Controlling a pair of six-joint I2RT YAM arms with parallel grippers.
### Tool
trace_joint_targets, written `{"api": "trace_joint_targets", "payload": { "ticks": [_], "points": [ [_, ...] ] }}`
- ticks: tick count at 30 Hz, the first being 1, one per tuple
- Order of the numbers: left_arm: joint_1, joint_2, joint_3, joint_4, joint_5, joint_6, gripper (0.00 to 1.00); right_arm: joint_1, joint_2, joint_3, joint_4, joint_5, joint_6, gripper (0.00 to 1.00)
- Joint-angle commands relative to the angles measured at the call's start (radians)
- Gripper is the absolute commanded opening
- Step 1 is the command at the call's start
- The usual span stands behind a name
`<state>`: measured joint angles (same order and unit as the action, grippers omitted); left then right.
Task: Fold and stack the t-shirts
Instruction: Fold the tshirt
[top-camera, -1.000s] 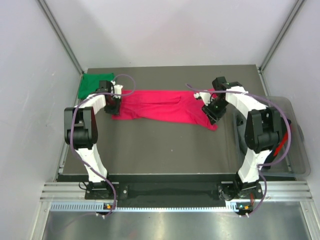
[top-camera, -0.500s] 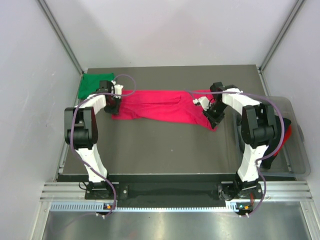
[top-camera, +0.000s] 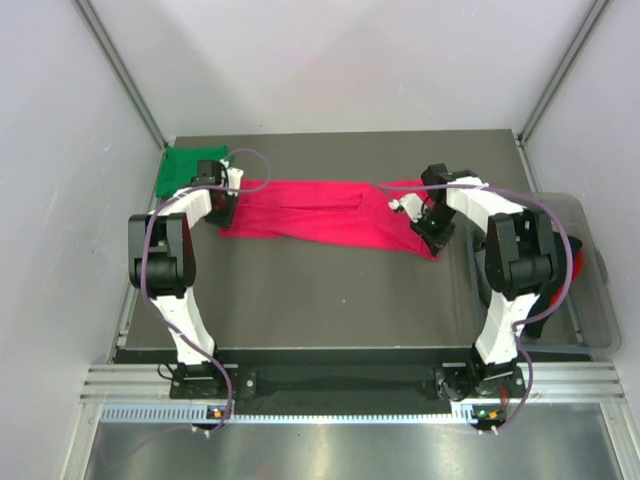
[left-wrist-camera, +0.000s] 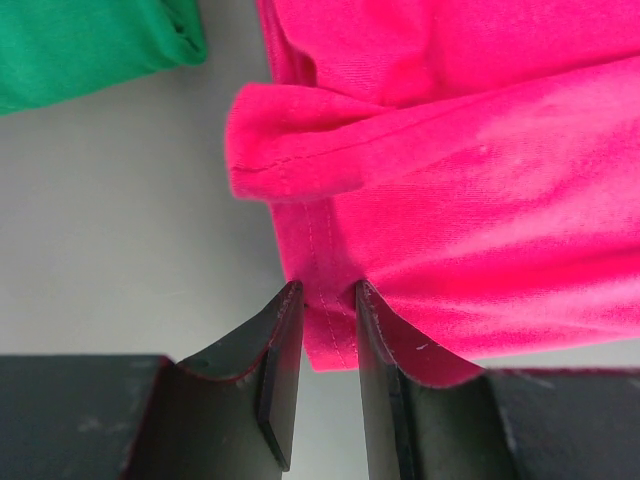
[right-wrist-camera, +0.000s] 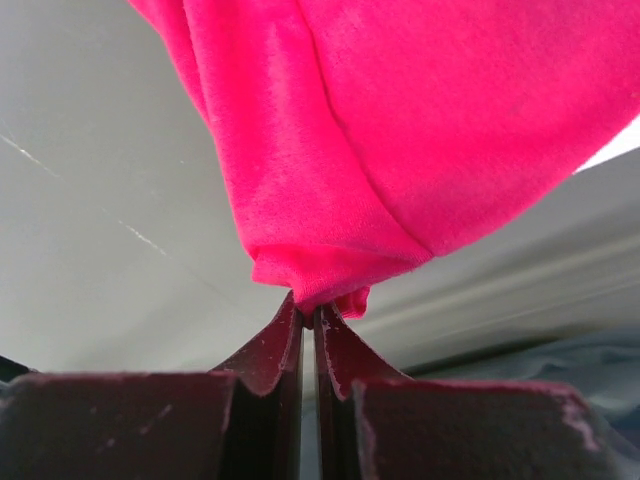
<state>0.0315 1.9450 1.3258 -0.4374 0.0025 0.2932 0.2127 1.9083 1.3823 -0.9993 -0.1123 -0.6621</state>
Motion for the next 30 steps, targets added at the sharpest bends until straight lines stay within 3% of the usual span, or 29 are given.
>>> {"api": "trace_joint_targets", "payload": {
  "ticks": [1, 10, 16, 19, 25, 30],
  "points": [
    [0.025, 0.002, 0.004, 0.025, -0.075, 0.038, 0.33, -0.021, -0.049, 0.014, -0.039, 0.045, -0.001, 0.0],
    [0.051, -0.049, -0.002, 0.003, -0.053, 0.067, 0.32, -0.024, -0.052, 0.023, -0.045, 0.06, 0.01, 0.0],
    [0.051, -0.27, -0.1, 0.006, 0.245, 0.167, 0.36, -0.024, -0.058, 0.018, -0.047, 0.034, 0.019, 0.0],
    [0.05, -0.334, -0.111, -0.069, 0.361, 0.243, 0.38, -0.024, -0.058, 0.018, -0.045, 0.031, 0.022, 0.0],
    [0.042, -0.278, -0.103, -0.246, 0.355, 0.441, 0.43, -0.022, -0.057, 0.03, -0.048, 0.019, 0.03, 0.0],
    [0.042, -0.212, -0.094, -0.233, 0.265, 0.57, 0.44, -0.022, -0.051, 0.032, -0.048, 0.011, 0.035, 0.0]
  ]
}}
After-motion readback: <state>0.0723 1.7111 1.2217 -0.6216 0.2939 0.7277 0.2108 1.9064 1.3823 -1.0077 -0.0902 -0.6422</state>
